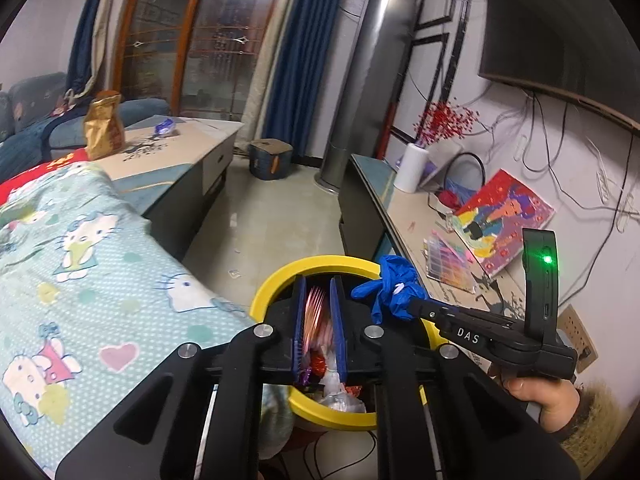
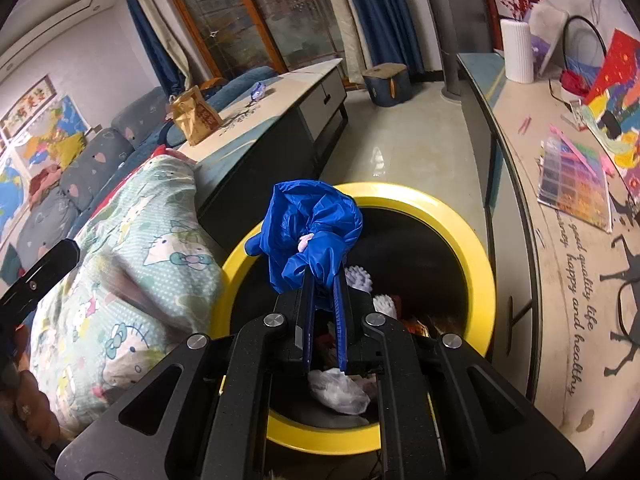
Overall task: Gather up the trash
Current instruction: 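Open both tools to drop the wrapper and balloon into the bin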
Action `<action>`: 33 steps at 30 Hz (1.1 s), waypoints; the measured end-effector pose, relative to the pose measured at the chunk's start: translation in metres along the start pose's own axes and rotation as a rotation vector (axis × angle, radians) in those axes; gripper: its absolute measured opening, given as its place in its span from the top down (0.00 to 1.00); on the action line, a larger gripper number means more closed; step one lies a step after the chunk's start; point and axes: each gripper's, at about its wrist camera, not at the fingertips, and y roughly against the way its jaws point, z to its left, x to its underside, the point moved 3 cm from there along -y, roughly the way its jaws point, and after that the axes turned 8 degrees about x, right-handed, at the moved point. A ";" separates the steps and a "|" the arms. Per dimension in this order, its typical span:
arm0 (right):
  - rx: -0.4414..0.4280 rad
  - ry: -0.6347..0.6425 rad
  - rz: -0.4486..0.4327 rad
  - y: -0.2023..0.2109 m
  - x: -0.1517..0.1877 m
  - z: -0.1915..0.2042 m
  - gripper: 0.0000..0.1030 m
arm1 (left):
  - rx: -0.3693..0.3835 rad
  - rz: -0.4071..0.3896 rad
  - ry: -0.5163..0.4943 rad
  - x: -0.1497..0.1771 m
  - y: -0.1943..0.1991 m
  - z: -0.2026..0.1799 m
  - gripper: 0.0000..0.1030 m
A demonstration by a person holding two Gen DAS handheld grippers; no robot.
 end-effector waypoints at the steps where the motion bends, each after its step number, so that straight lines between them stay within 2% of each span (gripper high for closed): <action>1: 0.003 -0.006 0.005 -0.001 0.002 -0.002 0.95 | 0.003 0.002 -0.004 0.000 -0.002 -0.002 0.88; 6: 0.006 -0.012 0.028 -0.004 0.007 -0.007 0.95 | 0.008 0.028 -0.021 0.003 -0.020 -0.007 0.88; 11: 0.007 -0.020 0.050 -0.006 0.012 -0.009 0.86 | 0.013 0.067 -0.012 0.008 -0.036 -0.006 0.88; 15: 0.018 -0.018 0.046 -0.004 0.017 -0.011 0.72 | 0.007 0.101 0.009 0.015 -0.044 0.000 0.86; 16: 0.020 -0.019 0.047 -0.004 0.017 -0.011 0.71 | 0.006 0.106 0.012 0.016 -0.044 0.001 0.84; 18: 0.025 -0.021 0.047 -0.002 0.019 -0.011 0.67 | 0.008 0.115 0.015 0.018 -0.045 0.003 0.72; 22: 0.046 -0.017 0.029 0.006 0.021 -0.011 0.57 | 0.008 0.122 0.013 0.021 -0.043 0.003 0.62; 23: 0.053 -0.013 0.021 0.009 0.021 -0.010 0.55 | 0.008 0.122 0.014 0.021 -0.042 0.003 0.56; 24: 0.061 -0.011 0.011 0.012 0.021 -0.009 0.50 | 0.009 0.123 0.019 0.021 -0.040 0.004 0.48; 26: 0.078 -0.008 -0.009 0.018 0.021 -0.007 0.42 | 0.010 0.116 0.026 0.021 -0.036 0.006 0.39; 28: 0.107 -0.005 -0.036 0.026 0.022 -0.004 0.25 | 0.002 0.101 0.027 0.020 -0.029 0.009 0.30; 30: 0.123 0.002 -0.064 0.035 0.022 -0.001 0.22 | -0.019 0.084 0.019 0.019 -0.020 0.012 0.18; 31: 0.127 0.004 -0.070 0.038 0.022 0.001 0.20 | -0.028 0.077 0.016 0.019 -0.017 0.013 0.16; 33: 0.140 0.001 -0.084 0.043 0.022 0.005 0.11 | -0.059 0.055 0.006 0.019 -0.005 0.017 0.08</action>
